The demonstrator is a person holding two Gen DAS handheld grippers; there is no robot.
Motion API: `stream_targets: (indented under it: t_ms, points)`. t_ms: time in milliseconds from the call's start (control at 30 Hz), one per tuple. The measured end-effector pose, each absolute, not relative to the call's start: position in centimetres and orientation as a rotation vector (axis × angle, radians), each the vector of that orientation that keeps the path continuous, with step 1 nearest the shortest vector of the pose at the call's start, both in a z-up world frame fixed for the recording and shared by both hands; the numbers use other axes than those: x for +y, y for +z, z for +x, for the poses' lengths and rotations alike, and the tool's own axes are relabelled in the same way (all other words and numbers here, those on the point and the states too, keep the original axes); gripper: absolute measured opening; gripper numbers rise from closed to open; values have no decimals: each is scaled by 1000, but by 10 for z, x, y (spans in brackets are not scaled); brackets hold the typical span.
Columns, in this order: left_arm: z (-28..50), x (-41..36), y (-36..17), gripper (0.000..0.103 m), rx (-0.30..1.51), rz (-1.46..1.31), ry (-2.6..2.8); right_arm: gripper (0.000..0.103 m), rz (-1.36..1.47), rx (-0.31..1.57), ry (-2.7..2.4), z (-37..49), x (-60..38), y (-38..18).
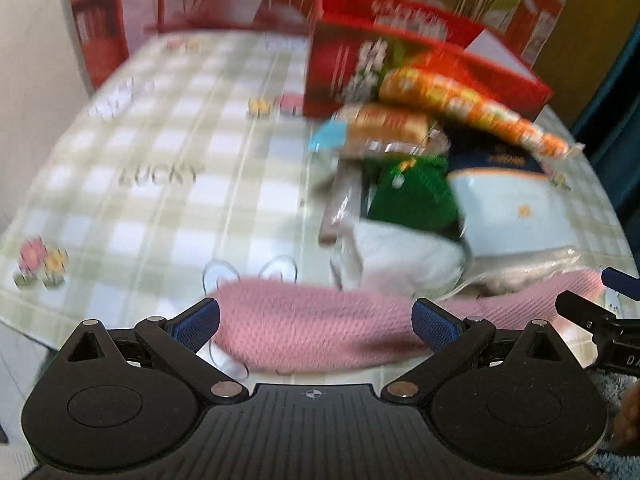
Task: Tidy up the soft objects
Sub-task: 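Move both grippers down to the pink knitted cloth at the pile, then close the left and right grippers on the pink knitted cloth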
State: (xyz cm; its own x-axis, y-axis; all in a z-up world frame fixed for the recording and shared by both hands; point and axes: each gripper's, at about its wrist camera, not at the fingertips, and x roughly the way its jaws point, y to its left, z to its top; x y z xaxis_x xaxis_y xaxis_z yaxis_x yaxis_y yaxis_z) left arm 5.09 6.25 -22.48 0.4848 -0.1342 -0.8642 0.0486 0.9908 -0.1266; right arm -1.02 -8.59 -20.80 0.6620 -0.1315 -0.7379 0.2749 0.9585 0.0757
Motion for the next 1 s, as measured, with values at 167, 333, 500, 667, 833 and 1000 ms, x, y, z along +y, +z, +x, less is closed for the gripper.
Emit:
stream_targets:
  t_ms: [167,333,500,667,833,1000]
  points:
    - [54,59,-237,103,1117,-130,-141,103,195,870,-223,-3,-83,-220]
    - [65,54,-257,103,1173,-149,-178,102,234,913,-224,0,-98,-230]
    - [72,53,-270,102,1198,-188,-191,100,239,940,-208,6,-101,-239]
    - [76,50,-275,102,1175,-188,-203,95,236,950,-191,9,-100,-245]
    - [76,48,-271,88,1148,-194,-238,91,253,955,-178,11,-101,-251]
    - [72,45,-267,49,1136,-220,-334,85,302,966,-156,11,-106,-258]
